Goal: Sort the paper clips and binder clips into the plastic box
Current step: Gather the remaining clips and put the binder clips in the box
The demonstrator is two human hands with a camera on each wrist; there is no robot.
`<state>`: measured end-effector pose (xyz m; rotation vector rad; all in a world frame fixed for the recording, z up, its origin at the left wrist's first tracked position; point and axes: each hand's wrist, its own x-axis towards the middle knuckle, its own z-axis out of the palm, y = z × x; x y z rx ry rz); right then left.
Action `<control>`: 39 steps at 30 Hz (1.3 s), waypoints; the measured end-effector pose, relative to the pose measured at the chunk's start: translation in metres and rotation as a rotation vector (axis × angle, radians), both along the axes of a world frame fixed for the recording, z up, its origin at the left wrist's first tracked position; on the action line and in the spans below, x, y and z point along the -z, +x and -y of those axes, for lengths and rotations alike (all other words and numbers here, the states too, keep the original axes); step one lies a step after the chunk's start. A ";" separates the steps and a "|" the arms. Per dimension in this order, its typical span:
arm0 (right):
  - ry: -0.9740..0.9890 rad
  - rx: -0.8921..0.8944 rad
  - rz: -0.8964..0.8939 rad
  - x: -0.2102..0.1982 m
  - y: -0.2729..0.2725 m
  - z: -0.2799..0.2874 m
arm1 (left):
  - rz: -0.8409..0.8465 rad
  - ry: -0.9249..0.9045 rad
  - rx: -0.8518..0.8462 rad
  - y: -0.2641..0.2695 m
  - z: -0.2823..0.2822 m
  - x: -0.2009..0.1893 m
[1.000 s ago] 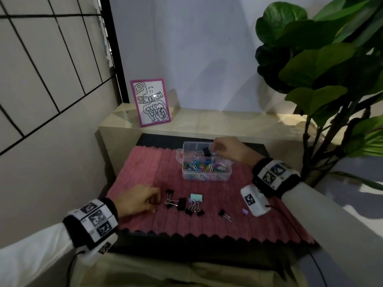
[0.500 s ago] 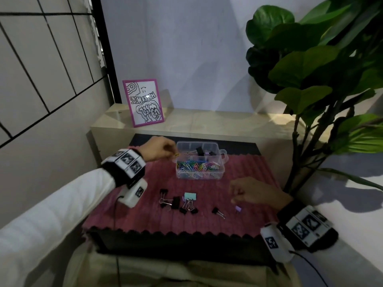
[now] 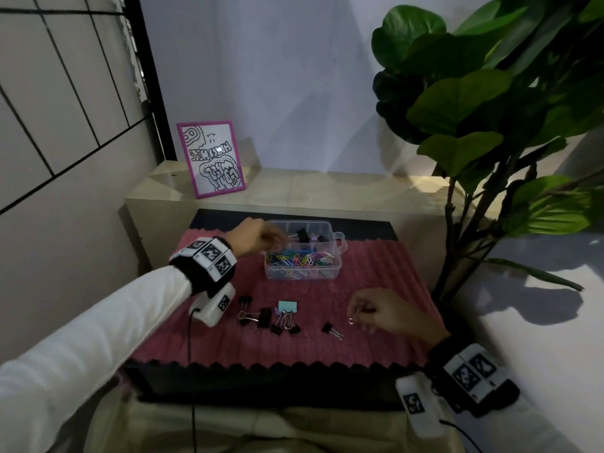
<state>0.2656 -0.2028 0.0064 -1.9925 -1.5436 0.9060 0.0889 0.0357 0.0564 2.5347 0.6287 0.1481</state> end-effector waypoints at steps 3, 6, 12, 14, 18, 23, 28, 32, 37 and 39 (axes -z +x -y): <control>0.000 -0.024 -0.028 0.003 -0.016 -0.008 | 0.064 -0.085 -0.046 -0.028 0.011 0.001; 0.018 -0.056 0.057 0.007 -0.029 -0.014 | -0.154 -0.116 -0.017 -0.064 0.026 0.008; 0.049 -0.196 0.322 0.016 -0.040 -0.015 | -0.392 0.010 0.024 -0.092 0.059 0.035; 0.052 -0.185 0.278 0.016 -0.039 -0.016 | -0.375 0.029 -0.011 -0.089 0.065 0.040; -0.008 0.118 -0.318 0.009 -0.033 -0.016 | -0.357 0.022 -0.020 -0.077 0.069 0.046; -0.061 0.489 -1.139 0.008 -0.038 -0.018 | -0.349 0.004 -0.002 -0.066 0.069 0.049; -0.055 0.347 -0.940 0.008 -0.055 -0.031 | -0.302 -0.055 0.051 -0.069 0.066 0.044; -0.046 0.298 -0.989 0.004 -0.057 -0.037 | -0.141 -0.329 0.003 -0.085 0.048 0.048; -0.028 0.305 -1.264 0.001 -0.056 -0.037 | 0.342 -1.274 -0.229 -0.111 0.047 0.048; -0.027 0.353 -1.333 0.002 -0.056 -0.039 | 0.466 -1.561 -0.287 -0.121 0.051 0.050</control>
